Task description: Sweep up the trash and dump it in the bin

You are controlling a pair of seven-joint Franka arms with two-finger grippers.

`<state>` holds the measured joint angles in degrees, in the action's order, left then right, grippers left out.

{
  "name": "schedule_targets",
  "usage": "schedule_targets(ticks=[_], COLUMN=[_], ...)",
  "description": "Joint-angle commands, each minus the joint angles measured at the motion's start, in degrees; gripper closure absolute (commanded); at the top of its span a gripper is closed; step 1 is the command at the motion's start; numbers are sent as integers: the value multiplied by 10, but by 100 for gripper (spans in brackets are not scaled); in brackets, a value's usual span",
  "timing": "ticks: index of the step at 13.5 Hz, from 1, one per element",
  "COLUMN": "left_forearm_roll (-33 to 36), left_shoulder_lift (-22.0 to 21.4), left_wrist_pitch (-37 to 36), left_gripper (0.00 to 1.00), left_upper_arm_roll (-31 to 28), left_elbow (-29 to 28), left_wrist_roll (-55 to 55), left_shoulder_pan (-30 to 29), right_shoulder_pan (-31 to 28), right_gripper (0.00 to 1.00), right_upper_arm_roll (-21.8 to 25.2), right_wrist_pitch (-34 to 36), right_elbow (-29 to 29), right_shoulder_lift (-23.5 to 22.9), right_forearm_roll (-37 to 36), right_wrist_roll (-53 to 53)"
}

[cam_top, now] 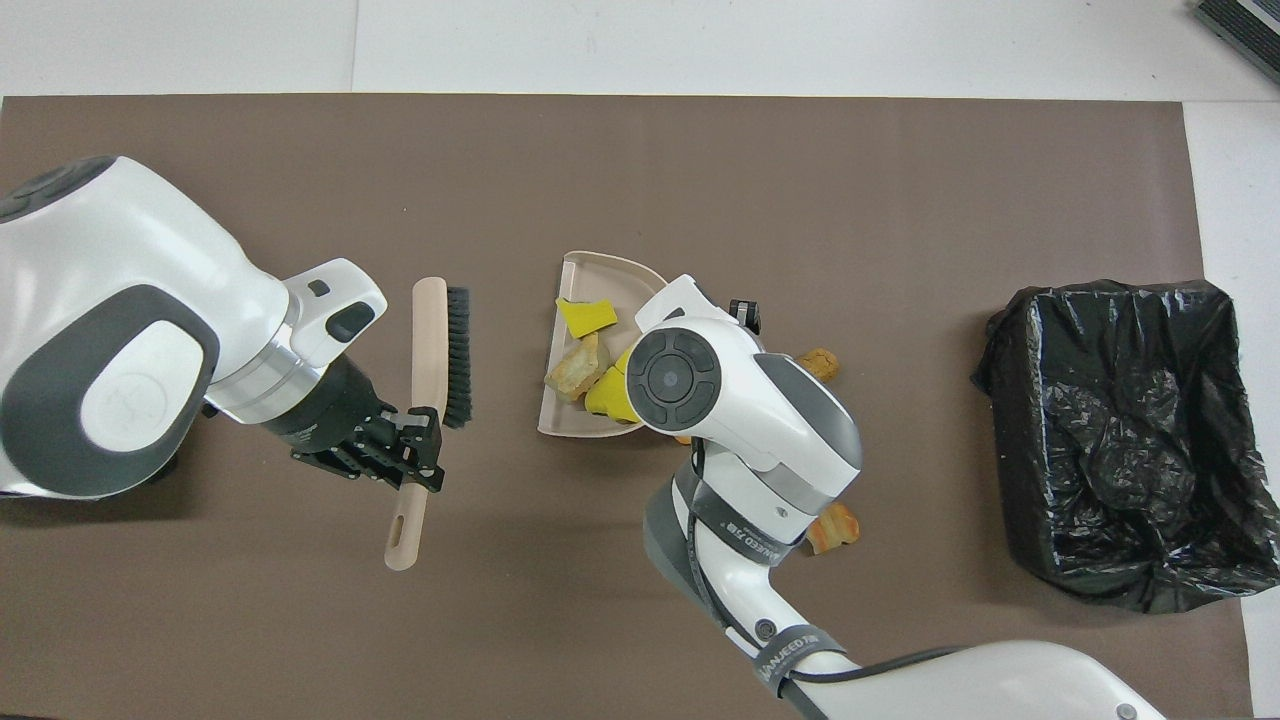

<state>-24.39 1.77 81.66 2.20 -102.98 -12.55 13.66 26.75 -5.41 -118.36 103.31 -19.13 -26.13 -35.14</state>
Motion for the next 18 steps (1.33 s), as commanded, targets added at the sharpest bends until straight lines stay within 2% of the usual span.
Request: schedule_targets(ticks=[1, 3, 6, 9, 13, 16, 18], left_forearm_roll=[58, 94, 101, 100, 95, 82, 69], left_shoulder_lift=[-31, -34, -63, -82, -59, -59, -58], left_wrist_pitch=[-40, -44, -7, 50, 174, 204, 252], left_gripper=[100, 100, 100, 100, 100, 100, 100], left_upper_arm_roll=[3, -2, 3, 9, 9, 10, 10], left_elbow=[-14, -17, -74, -125, -186, -217, -254], left_wrist_roll=[-63, -58, -25, -37, -137, -142, -146], left_shoulder_pan=[-6, -15, -14, 59, 181, 211, 233], right_shoulder_pan=[-27, -36, -68, -84, -114, -148, -175], right_gripper=[100, 100, 100, 100, 100, 100, 100], right_upper_arm_roll=[-7, -6, -6, -7, -6, -6, -6], right_wrist_pitch=[-9, -6, 20, 30, 2, 6, 14], right_elbow=[-1, -1, 0, 11, 18, 17, 13], right_shoulder_lift=[22, 45, 85, 105, 106, 113, 124], right_forearm_roll=[22, 67, 75, 96, 136, 148, 162], right_wrist_roll=[-24, -80, -155, -177, -234, -315, -373])
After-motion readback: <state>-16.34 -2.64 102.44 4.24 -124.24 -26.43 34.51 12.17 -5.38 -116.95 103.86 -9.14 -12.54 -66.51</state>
